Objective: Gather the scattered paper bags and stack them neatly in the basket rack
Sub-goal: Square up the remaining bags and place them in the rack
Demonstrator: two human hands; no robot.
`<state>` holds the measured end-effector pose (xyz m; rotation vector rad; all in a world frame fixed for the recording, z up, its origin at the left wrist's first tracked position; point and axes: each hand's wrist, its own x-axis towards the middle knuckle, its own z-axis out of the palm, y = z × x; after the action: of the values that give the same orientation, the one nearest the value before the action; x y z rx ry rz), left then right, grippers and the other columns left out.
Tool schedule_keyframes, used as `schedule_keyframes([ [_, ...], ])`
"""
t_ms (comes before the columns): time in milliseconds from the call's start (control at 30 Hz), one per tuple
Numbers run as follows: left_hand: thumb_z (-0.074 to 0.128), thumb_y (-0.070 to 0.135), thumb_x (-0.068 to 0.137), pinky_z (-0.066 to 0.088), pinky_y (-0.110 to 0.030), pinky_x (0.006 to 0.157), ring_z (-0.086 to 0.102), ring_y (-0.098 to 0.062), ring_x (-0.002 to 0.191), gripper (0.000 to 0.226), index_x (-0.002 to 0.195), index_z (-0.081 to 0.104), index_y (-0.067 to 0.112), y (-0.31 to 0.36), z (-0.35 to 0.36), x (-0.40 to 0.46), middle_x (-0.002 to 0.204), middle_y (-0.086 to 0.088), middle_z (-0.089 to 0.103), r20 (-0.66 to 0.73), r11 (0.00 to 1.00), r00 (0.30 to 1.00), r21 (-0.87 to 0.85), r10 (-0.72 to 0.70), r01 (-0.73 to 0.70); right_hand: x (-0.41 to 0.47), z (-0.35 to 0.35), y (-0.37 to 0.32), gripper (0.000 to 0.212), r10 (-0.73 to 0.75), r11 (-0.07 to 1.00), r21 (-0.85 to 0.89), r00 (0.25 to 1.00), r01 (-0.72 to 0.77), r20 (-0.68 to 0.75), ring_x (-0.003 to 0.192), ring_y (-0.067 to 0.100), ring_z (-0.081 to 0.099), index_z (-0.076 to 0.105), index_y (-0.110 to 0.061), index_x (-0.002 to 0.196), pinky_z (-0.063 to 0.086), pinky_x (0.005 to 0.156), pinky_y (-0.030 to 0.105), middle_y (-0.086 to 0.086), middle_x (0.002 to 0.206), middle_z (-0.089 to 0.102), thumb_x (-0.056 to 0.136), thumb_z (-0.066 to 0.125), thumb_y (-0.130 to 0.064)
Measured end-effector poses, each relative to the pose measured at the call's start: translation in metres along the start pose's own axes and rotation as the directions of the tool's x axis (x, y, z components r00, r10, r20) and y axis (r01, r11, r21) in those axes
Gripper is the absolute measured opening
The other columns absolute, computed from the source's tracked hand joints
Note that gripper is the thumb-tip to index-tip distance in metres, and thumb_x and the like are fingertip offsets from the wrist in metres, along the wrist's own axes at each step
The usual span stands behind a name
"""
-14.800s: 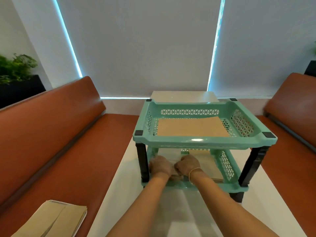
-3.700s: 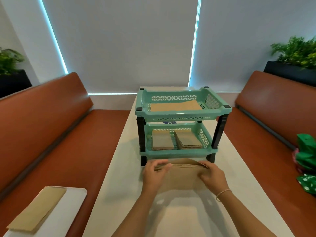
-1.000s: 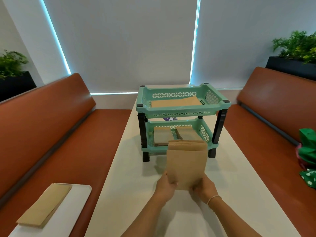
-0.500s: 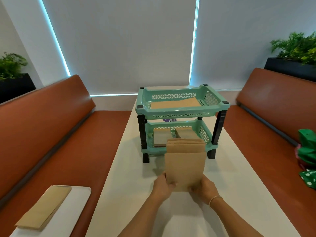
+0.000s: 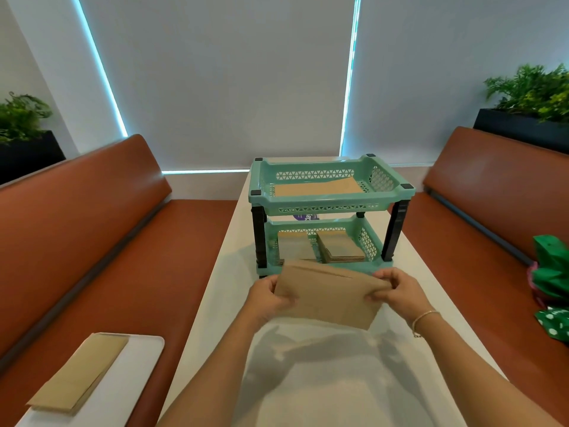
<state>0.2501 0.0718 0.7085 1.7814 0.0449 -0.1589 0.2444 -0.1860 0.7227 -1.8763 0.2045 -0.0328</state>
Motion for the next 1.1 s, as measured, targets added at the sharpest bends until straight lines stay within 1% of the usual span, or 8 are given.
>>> schedule_keyframes([
  [167,0.075,0.002,0.073,0.050,-0.038,0.093,0.058,-0.024,0.107,0.049,0.117,0.056,0.015,-0.034,0.018,-0.006,0.115,-0.009,0.063,-0.110,0.997,0.991,-0.018,-0.080,0.079,-0.007,0.014,0.008,0.065,-0.004,0.998,0.066,1.000,0.005,-0.016,0.087,0.020,0.056,0.051,-0.015,0.119,0.047,0.074,0.025,0.007,0.095,0.056,0.065,0.073,0.015],
  [367,0.083,0.009,0.067,0.051,-0.038,0.096,0.052,-0.022,0.113,0.074,0.127,0.043,0.027,-0.052,0.032,-0.011,0.121,-0.001,0.051,-0.124,0.985,0.986,-0.148,-0.111,0.092,-0.020,0.032,0.040,0.082,0.095,0.992,0.076,0.994,-0.099,0.055,0.104,0.021,0.050,0.035,-0.015,0.139,0.047,0.090,0.033,0.007,0.119,0.050,0.071,0.066,0.018],
  [433,0.082,0.009,0.068,0.052,-0.035,0.093,0.054,-0.020,0.110,0.067,0.122,0.045,0.025,-0.052,0.033,-0.010,0.119,-0.002,0.054,-0.149,0.982,0.982,-0.165,-0.117,0.092,-0.018,0.035,0.042,0.075,0.092,0.987,0.129,0.995,-0.095,0.033,0.107,0.023,0.049,0.040,-0.012,0.135,0.046,0.090,0.032,0.008,0.120,0.051,0.071,0.064,0.019],
  [567,0.075,0.006,0.076,0.051,-0.029,0.079,0.058,-0.021,0.095,0.035,0.103,0.055,0.018,-0.046,0.033,-0.008,0.104,-0.007,0.062,-0.149,0.977,0.982,-0.195,-0.117,0.087,-0.012,0.032,0.033,0.047,0.066,0.986,0.158,0.997,-0.058,-0.045,0.094,0.025,0.054,0.058,-0.008,0.105,0.044,0.080,0.031,0.009,0.097,0.060,0.069,0.063,0.022],
  [667,0.072,0.006,0.080,0.048,-0.024,0.073,0.057,-0.018,0.089,0.025,0.095,0.057,0.018,-0.038,0.032,-0.005,0.093,-0.003,0.062,-0.133,0.973,0.986,-0.219,-0.098,0.067,-0.009,0.027,0.033,0.047,0.048,0.979,0.200,0.997,-0.037,-0.055,0.084,0.019,0.056,0.059,-0.008,0.103,0.046,0.075,0.029,0.008,0.094,0.061,0.068,0.064,0.023],
  [767,0.074,0.008,0.078,0.051,-0.029,0.077,0.058,-0.019,0.093,0.031,0.102,0.057,0.017,-0.042,0.031,-0.003,0.098,-0.003,0.062,-0.127,0.978,0.982,-0.176,-0.139,0.116,-0.012,0.025,0.040,0.044,0.070,0.981,0.186,0.997,-0.061,-0.042,0.081,0.016,0.055,0.058,-0.009,0.103,0.047,0.068,0.027,0.005,0.091,0.061,0.070,0.066,0.019],
  [933,0.079,0.011,0.072,0.050,-0.040,0.094,0.061,-0.024,0.104,0.059,0.126,0.055,0.011,-0.057,0.038,-0.011,0.112,-0.006,0.065,-0.106,0.971,0.969,-0.111,-0.223,0.211,-0.017,0.030,0.045,0.042,0.085,0.988,0.128,0.996,-0.083,-0.009,0.084,0.019,0.056,0.058,-0.012,0.099,0.046,0.080,0.033,0.002,0.091,0.061,0.072,0.064,0.018],
  [1100,0.079,0.008,0.072,0.052,-0.035,0.085,0.059,-0.022,0.097,0.043,0.105,0.054,0.019,-0.042,0.036,-0.005,0.100,-0.001,0.061,-0.155,0.978,0.973,-0.152,-0.169,0.146,-0.011,0.027,0.032,0.043,0.076,0.980,0.182,0.997,-0.077,0.012,0.080,0.018,0.053,0.056,-0.011,0.094,0.046,0.064,0.024,0.001,0.084,0.059,0.068,0.064,0.022],
])
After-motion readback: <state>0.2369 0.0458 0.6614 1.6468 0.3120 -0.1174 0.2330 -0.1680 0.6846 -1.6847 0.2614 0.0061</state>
